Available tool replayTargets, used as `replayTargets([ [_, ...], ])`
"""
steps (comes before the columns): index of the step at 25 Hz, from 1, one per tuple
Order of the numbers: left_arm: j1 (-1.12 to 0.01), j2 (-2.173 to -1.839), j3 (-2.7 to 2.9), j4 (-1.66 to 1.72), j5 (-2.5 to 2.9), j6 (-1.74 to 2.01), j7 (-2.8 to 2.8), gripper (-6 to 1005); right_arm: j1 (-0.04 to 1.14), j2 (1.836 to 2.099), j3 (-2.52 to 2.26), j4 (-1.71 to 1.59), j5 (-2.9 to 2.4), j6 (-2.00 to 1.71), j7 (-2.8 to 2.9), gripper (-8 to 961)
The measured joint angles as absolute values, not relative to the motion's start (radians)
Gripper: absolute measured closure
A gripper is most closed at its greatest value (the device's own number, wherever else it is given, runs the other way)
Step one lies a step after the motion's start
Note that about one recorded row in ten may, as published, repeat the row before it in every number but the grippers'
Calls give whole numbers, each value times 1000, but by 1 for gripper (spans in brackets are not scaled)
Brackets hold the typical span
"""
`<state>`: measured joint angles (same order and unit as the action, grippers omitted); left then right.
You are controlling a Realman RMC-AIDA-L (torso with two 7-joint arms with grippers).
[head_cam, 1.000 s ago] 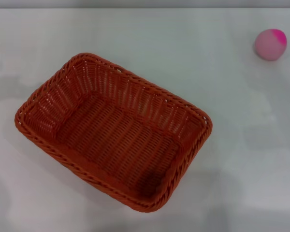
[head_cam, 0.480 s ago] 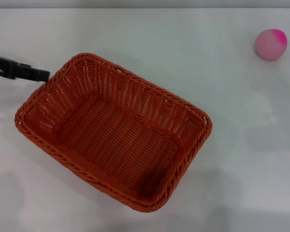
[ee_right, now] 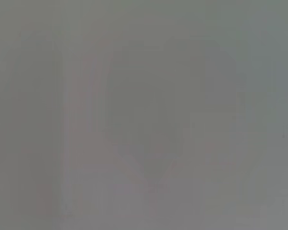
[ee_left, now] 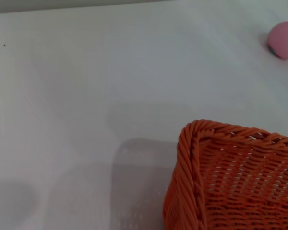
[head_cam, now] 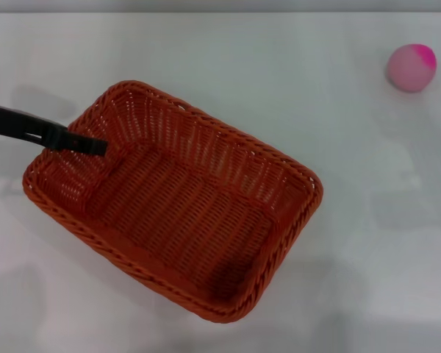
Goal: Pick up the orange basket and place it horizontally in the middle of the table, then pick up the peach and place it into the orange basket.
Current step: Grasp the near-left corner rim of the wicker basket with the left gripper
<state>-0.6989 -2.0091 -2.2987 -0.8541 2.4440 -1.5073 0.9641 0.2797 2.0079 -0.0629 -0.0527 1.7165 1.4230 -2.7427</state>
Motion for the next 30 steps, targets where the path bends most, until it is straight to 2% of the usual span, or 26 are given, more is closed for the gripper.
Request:
replayTargets([
  [11,-742,-2032,-2287,-807,2524,-1492,950,362,280,2008,-63,-45,1716,1408,-2743,127],
  [17,-744,-2032,-2286,-821,2528,-1495,949,367,281,2008,-63,-44,1716,1396,-2743,127],
  [23,-739,-2037,-2286,-852,2528,-1498,948,542,284,2008,-63,-44,1716,1394,-2743,127],
  [28,-741,-2040,-2286,-847,2533,-1499,948,778,285,2008,-63,-44,1716,1394,-2743,127],
  [30,-742,-2041,-2286,-846,2534,-1499,948,802,285,2008,-63,-44,1716,1394,-2743,127],
])
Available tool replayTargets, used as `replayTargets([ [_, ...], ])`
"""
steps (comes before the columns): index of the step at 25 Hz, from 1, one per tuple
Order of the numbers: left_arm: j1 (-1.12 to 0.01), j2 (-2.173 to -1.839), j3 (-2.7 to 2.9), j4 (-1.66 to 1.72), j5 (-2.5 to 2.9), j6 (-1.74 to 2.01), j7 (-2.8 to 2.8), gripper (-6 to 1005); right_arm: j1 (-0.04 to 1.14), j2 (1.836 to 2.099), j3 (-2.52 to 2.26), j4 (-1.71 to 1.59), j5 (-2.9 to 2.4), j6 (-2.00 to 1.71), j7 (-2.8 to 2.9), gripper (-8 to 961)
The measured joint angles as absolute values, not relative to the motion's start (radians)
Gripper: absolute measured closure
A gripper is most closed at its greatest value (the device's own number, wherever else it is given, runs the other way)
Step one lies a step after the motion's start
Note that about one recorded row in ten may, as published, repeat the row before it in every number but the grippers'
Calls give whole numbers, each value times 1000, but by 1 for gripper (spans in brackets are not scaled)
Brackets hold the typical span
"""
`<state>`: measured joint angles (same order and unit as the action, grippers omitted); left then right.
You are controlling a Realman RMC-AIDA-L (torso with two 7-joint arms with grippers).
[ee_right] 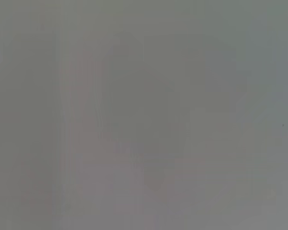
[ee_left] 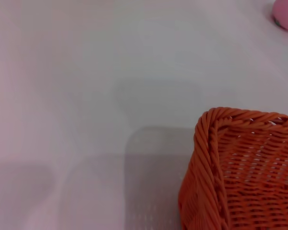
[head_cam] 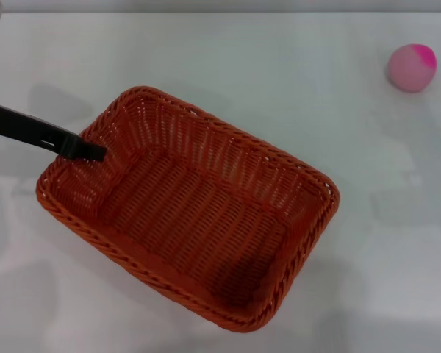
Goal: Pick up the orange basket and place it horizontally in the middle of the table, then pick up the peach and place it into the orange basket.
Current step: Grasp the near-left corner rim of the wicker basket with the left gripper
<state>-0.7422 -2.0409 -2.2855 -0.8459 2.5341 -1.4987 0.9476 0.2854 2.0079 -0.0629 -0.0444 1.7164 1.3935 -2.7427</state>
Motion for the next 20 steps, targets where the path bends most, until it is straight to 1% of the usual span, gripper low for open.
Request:
replayTargets([
  [4,-740,-2046,-2288,-849,2533,-1499,947,850,285,2008,-63,-44,1716,1394,-2743,127],
  [12,-732,-2039,-2299,-875,2475,-1515,881,851,285,2008,-63,-44,1716,1394,-2743,127],
  [20,-720,-2047,-2299,-932,2445,-1548,733,851,294,2008,-63,-44,1724,1405,-2740,127],
])
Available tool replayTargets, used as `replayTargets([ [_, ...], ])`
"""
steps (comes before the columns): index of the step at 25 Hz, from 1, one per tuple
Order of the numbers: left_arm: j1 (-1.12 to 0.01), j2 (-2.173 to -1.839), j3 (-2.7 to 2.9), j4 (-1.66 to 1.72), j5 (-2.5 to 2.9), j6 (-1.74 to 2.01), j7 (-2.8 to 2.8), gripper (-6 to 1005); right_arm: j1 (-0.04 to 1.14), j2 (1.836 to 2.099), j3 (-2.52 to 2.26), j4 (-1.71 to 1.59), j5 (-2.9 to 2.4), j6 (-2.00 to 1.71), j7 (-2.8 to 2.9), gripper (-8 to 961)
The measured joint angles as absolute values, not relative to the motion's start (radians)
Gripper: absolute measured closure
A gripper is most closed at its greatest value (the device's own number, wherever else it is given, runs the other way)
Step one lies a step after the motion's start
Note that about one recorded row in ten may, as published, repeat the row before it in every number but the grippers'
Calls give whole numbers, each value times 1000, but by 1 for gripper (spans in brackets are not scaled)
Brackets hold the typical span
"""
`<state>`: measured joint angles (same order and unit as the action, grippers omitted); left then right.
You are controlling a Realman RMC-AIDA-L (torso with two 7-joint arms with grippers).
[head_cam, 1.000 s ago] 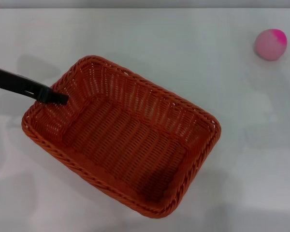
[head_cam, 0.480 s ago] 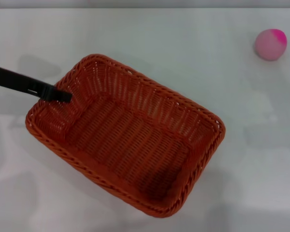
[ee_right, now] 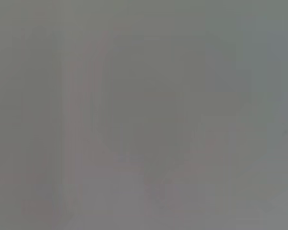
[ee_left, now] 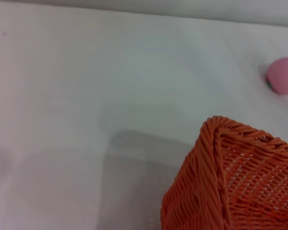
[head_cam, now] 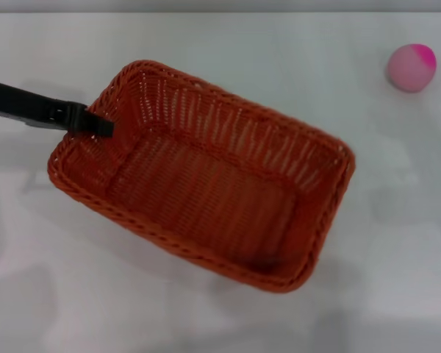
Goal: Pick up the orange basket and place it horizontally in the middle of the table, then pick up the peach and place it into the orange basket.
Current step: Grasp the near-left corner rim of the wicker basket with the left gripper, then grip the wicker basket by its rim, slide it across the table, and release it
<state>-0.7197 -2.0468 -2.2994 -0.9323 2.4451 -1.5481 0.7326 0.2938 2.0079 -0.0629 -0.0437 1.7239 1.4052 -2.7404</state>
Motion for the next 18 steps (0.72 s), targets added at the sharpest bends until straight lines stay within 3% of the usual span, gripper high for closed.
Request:
replayTargets([
  [18,-718,-2062,-2286,-933,2489,-1469,330,851,308,2008,-61,-51,1779,1394,-2745,128],
])
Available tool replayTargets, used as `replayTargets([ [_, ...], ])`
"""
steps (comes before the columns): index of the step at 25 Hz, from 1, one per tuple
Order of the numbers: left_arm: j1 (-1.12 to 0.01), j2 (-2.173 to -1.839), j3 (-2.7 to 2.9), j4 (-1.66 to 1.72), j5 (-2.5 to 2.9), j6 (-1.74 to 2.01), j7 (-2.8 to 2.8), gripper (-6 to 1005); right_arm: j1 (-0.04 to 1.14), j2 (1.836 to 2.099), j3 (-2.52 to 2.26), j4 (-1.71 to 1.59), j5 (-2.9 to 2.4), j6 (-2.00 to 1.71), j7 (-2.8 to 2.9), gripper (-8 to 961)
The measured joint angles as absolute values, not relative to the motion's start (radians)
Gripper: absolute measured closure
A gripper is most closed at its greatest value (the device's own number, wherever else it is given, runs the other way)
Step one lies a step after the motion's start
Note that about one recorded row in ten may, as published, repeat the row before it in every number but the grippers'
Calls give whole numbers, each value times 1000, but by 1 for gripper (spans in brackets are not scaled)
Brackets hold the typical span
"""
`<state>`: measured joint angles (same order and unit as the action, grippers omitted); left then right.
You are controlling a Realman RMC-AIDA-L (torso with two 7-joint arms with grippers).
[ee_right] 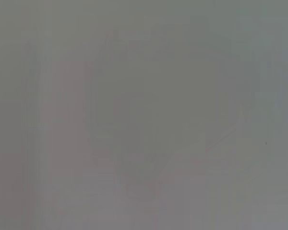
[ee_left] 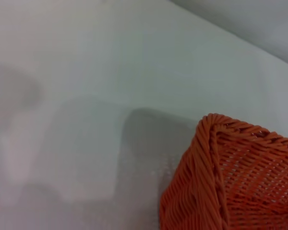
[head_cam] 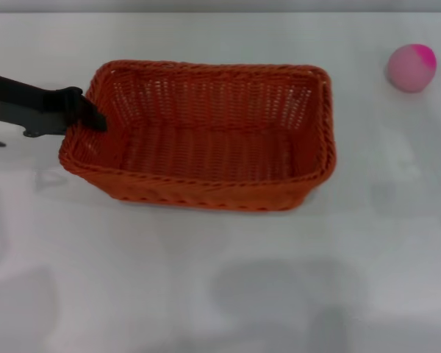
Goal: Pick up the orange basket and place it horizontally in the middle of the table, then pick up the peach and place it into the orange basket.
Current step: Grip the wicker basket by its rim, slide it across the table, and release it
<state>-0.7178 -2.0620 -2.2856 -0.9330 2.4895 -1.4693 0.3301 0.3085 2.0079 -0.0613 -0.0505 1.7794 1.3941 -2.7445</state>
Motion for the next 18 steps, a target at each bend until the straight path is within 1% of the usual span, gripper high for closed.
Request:
replayTargets([
  [10,-740,-2065,-2286,-917,2523,-1441,310,850,304,2008,-61,-50,1779,1394,-2747,128],
  [18,-746,-2058,-2290,-878,2511,-1450,311,850,300,2008,-61,-44,1779,1389,-2749,128],
])
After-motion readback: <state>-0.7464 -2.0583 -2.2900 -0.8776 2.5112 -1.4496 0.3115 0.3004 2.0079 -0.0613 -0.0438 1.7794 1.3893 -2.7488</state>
